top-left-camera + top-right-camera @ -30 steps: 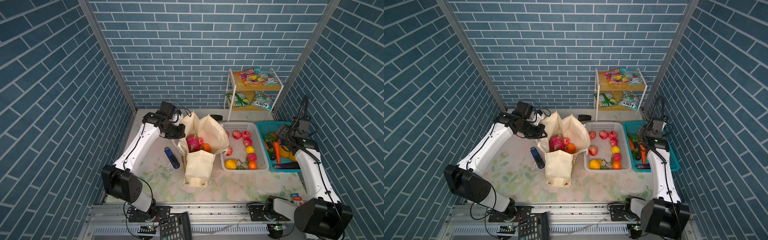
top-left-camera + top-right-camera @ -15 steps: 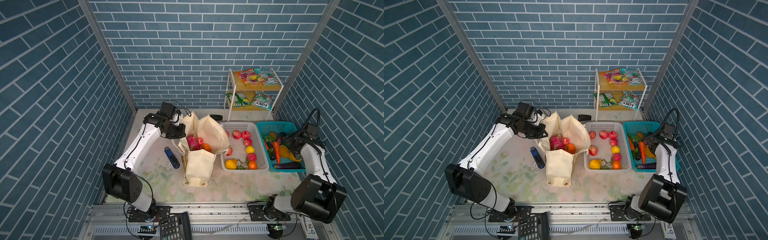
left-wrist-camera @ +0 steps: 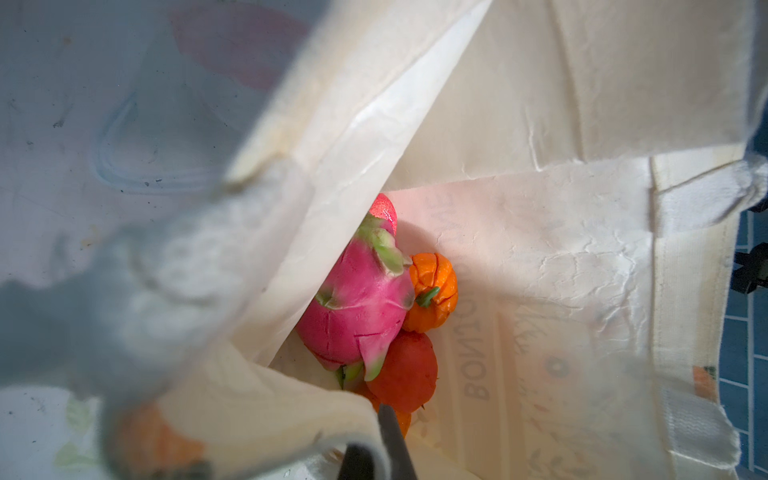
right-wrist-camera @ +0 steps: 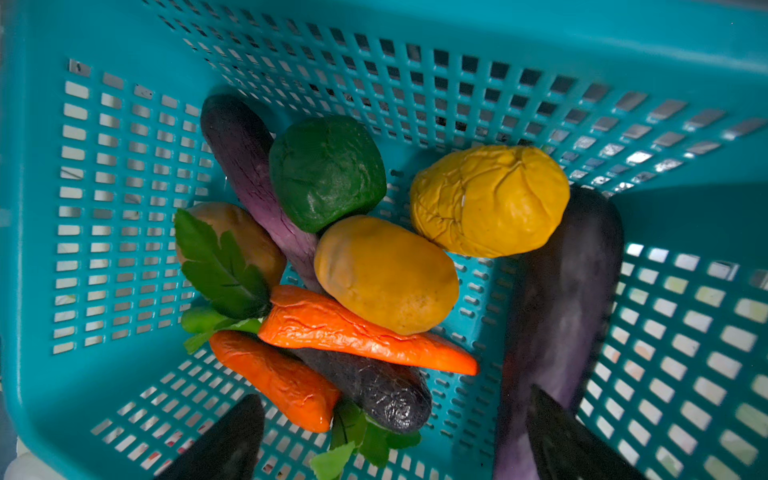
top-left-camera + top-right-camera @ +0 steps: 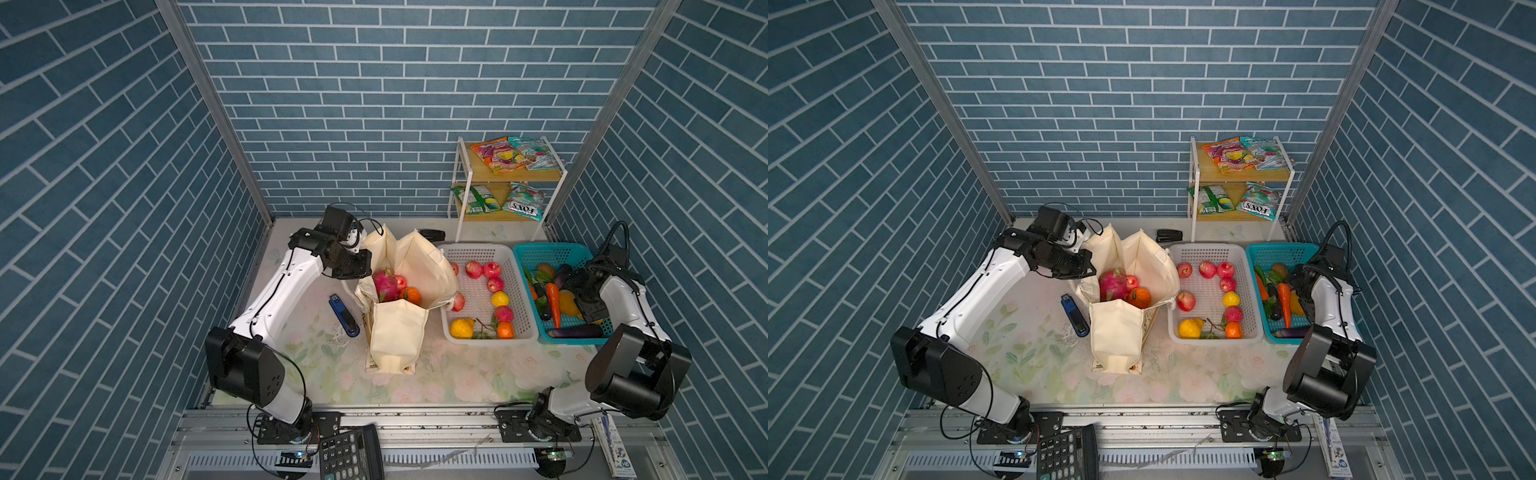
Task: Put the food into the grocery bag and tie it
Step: 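Lower the right gripper onto the yellow potato and grasp it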
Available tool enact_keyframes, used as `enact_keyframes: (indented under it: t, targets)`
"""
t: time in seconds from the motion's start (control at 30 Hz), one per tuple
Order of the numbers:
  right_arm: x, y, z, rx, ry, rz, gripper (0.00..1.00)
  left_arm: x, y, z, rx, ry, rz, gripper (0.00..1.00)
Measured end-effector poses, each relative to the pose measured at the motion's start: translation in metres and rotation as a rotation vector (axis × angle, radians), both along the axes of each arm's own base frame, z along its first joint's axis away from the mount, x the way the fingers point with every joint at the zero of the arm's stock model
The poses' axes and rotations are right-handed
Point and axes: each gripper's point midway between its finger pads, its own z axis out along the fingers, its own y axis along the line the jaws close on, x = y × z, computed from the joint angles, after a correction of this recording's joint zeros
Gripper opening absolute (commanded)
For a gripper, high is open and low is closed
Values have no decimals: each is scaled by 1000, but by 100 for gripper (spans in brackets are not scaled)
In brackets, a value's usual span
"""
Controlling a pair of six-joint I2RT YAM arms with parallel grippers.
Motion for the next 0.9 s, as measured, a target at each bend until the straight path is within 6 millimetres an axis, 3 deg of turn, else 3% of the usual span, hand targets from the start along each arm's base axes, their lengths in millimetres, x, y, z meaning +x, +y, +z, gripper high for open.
enact_keyframes:
  t: [0.67, 0.9]
  targets:
    - [14, -12, -51, 54, 77, -19, 98, 1, -2, -1, -5, 0, -4, 5]
    - [25, -19, -54, 45, 72, -24, 99, 5, -3, -7, -5, 11, 0, 5]
